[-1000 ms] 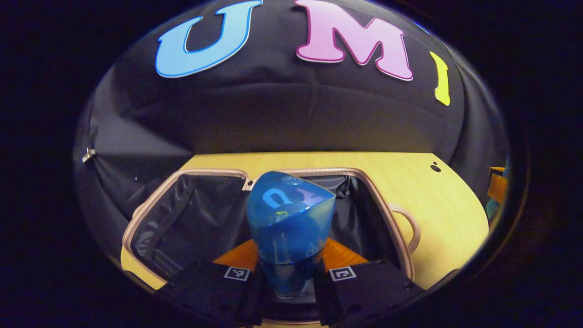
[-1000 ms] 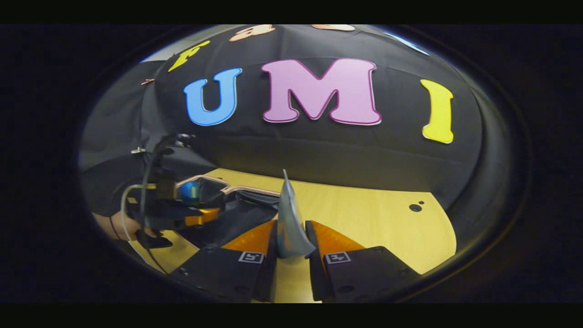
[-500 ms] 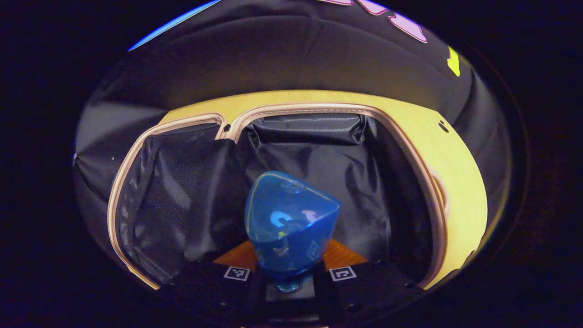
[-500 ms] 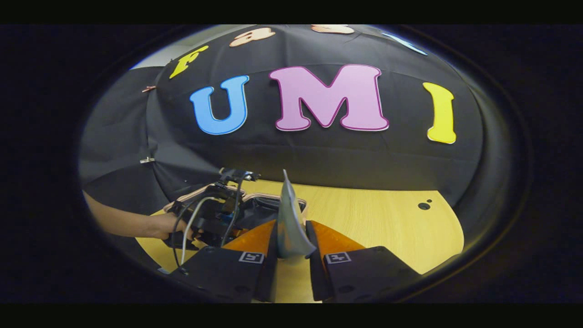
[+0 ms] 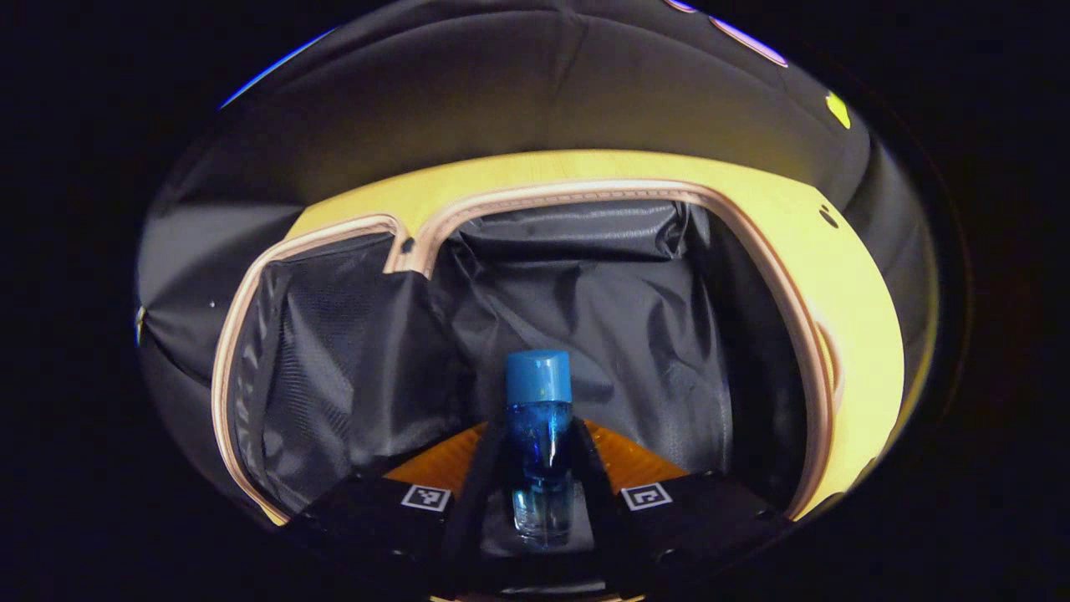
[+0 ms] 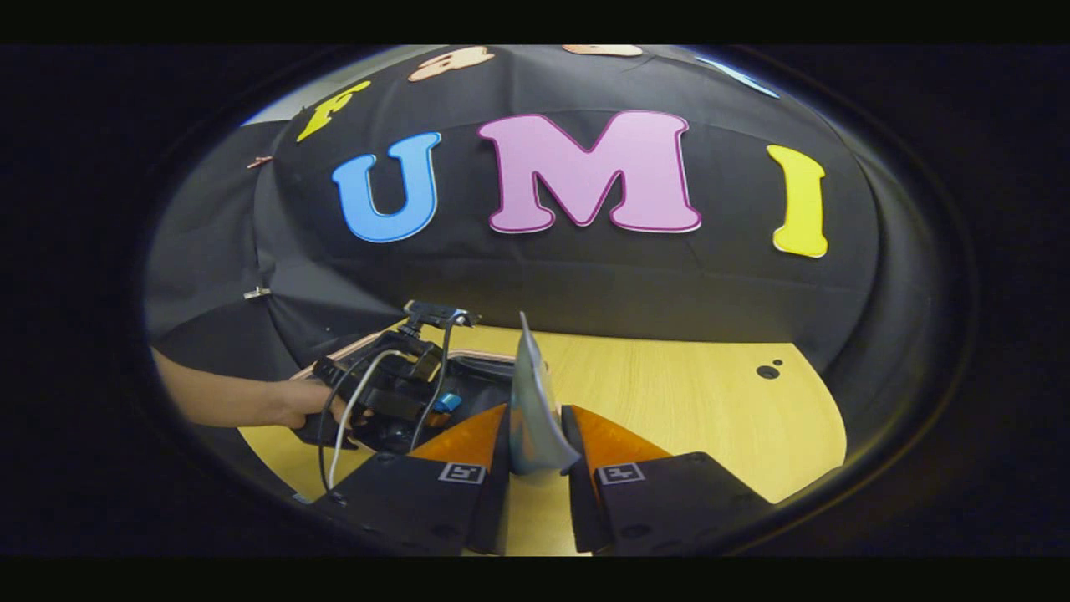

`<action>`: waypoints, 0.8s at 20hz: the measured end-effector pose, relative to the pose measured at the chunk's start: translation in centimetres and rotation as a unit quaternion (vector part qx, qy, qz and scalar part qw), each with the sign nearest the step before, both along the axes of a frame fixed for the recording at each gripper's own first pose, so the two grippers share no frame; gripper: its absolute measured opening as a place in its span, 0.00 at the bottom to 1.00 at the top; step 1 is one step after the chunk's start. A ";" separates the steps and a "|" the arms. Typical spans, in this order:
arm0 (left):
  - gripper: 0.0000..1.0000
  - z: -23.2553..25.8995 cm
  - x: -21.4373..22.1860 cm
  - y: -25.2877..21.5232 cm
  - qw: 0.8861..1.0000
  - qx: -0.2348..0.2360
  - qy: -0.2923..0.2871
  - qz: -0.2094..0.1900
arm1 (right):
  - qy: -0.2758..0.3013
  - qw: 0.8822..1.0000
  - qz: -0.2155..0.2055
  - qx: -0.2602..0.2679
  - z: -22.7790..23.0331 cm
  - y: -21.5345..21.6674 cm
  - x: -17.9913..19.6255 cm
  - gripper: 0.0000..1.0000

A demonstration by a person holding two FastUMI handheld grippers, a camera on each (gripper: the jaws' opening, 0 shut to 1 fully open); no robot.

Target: First open the suitcase, pack the skin care products into it, and then close the suitcase.

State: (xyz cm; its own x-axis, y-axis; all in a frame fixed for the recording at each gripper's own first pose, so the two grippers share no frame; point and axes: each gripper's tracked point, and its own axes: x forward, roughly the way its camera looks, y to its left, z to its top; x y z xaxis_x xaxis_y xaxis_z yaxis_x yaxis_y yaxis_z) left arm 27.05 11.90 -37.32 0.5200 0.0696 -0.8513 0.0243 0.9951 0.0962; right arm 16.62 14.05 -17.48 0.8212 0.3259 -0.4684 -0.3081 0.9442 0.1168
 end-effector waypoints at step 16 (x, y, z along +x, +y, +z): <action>0.94 21.8 -22.0 10.1 0.954 -0.045 -0.259 0.148 | 0.259 0.965 0.007 -0.045 -17.7 12.4 2.5 0.34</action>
State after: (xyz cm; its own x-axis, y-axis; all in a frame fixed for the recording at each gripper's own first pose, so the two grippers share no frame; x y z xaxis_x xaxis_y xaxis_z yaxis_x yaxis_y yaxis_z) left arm 5.02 22.01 -15.50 0.8410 0.2163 -0.4959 -0.2857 0.9559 -0.0677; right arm 19.11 26.45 -35.22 0.4650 0.2728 -0.8422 -0.2424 0.9542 0.1752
